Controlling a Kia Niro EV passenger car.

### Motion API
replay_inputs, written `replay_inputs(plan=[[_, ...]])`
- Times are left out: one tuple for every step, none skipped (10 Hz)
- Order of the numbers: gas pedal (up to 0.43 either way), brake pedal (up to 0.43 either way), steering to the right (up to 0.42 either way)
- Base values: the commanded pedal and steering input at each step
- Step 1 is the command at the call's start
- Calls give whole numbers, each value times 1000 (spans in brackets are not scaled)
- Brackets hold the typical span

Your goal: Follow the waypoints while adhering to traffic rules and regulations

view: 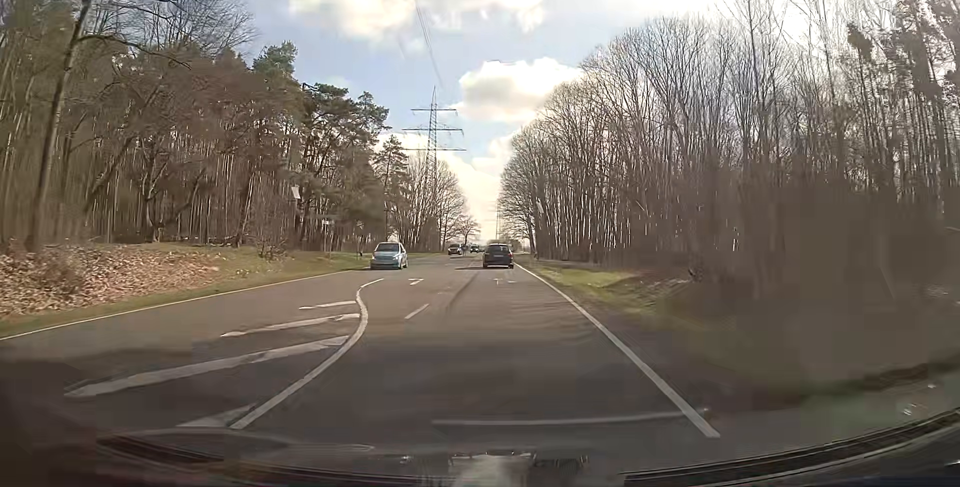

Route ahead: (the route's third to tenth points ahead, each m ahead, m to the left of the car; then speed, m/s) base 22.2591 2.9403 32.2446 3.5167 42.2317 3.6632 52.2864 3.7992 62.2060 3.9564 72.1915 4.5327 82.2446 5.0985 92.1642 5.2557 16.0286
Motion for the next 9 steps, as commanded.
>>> replay_inputs(plan=[[157,0,-8],[157,0,-8],[157,0,-8],[169,0,-7],[169,0,-7],[177,0,-4],[177,0,-2],[197,0,0],[197,0,0]])
